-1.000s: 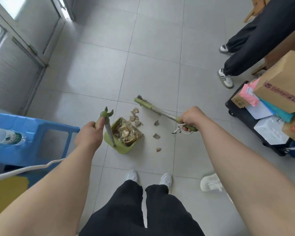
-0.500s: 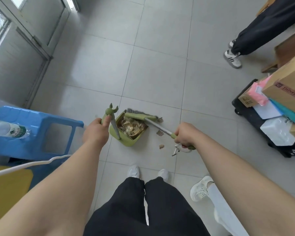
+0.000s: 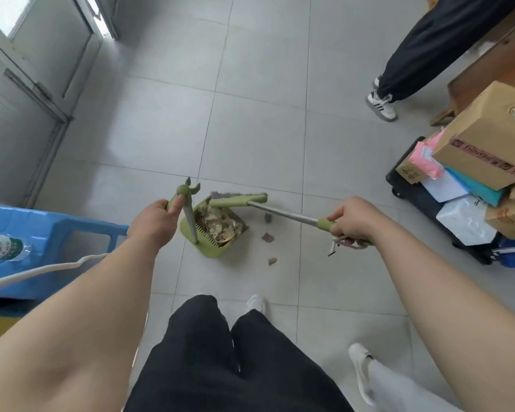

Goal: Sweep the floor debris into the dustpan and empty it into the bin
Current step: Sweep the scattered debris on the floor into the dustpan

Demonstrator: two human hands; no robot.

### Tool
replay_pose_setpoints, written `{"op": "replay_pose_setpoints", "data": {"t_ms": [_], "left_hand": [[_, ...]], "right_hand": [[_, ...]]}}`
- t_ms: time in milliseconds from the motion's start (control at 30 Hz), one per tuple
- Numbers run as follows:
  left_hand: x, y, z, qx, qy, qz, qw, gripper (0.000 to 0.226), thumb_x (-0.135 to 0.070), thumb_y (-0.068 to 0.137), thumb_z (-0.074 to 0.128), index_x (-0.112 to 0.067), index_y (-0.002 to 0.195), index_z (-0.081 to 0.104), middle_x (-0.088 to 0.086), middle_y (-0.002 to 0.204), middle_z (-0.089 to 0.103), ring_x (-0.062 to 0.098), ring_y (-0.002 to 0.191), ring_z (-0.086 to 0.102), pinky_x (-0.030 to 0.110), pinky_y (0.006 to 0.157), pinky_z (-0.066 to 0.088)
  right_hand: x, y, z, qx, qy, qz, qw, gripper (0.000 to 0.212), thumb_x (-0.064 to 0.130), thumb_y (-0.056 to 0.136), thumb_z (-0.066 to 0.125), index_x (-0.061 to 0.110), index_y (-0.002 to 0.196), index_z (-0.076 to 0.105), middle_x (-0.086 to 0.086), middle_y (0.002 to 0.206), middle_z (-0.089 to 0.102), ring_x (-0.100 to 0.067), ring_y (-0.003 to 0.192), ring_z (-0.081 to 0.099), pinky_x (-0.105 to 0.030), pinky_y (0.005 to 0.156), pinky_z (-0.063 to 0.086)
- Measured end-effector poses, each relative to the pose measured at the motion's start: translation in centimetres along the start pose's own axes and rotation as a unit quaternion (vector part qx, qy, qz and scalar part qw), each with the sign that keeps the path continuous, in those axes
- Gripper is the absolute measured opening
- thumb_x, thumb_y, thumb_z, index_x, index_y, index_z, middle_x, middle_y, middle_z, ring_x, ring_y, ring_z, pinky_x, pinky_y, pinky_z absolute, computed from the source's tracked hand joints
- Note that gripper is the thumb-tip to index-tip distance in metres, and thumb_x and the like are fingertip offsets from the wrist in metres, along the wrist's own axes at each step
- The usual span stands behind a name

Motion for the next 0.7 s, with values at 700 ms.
{"op": "replay_pose_setpoints", "data": {"t_ms": [700], "left_hand": [[-1.0, 5.6, -2.1, 0.116, 0.088, 0.139, 0.980, 0.054, -0.066, 0.095, 0.030, -0.020, 0.068, 0.040, 0.001, 0.065, 0.048, 0.021, 0.060, 0.046, 0.033, 0.059, 0.035]], "right_hand": [[0.5, -2.7, 13.8, -0.013, 0.070, 0.145, 0.987, 0.010, 0.003, 0.088, 0.051, 0.003, 0.081, 0.059, -0.012, 0.060, 0.055, -0.027, 0.059, 0.059, -0.021, 0.048, 0.039]]}}
Point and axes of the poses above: each hand's wrist, its own y-axis towards the middle knuckle, its own z-axis out of the palm, x = y × z, the point moved 7 cm from there along y, towards the middle knuckle
